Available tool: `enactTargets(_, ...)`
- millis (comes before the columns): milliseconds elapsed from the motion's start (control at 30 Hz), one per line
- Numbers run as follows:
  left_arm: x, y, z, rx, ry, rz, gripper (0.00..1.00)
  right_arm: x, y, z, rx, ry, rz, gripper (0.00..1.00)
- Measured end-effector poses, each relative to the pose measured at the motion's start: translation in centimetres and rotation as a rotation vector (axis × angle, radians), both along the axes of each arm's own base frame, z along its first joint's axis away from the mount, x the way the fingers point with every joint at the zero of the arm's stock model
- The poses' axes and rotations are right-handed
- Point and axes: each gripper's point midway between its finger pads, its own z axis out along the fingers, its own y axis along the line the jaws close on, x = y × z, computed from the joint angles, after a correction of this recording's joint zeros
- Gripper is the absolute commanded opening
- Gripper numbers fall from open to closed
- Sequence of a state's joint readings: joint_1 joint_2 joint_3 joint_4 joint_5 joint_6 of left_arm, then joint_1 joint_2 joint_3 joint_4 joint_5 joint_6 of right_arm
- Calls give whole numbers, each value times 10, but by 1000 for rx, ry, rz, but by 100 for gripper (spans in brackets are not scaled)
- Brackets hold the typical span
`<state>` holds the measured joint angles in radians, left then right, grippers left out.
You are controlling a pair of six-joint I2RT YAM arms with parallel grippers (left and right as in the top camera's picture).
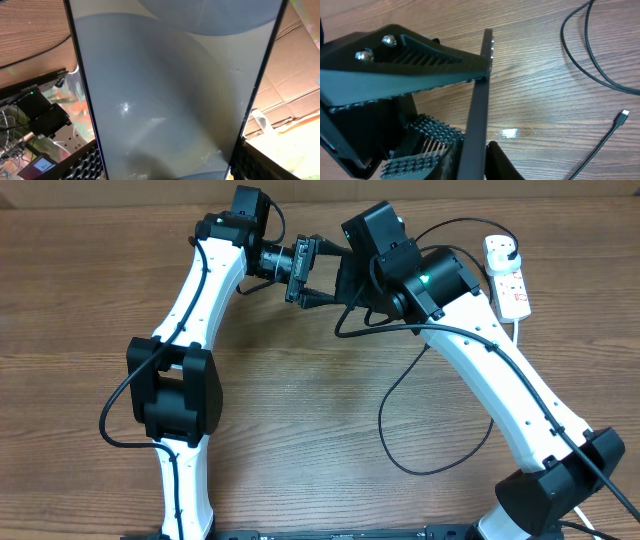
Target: Plug charger to phone and switch on socket
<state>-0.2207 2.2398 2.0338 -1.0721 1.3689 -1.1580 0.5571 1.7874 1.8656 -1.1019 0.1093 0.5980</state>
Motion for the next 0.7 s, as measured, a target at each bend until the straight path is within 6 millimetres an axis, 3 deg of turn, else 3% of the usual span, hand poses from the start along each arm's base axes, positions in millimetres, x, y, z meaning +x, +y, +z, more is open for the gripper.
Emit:
enactTargets(233, 0, 0, 0, 1, 4, 1, 68, 0, -1, 0, -2, 0, -2, 11)
enactTargets(367, 0, 0, 0, 2, 14, 3, 68, 0, -1, 0, -5, 2, -3, 4)
enactTargets(600, 0, 0, 0, 3, 14, 3, 69, -1, -3, -1, -10, 6, -12, 4)
enactTargets(700, 0, 0, 0, 4, 14, 4, 74, -1, -3, -2, -11, 7, -11, 4)
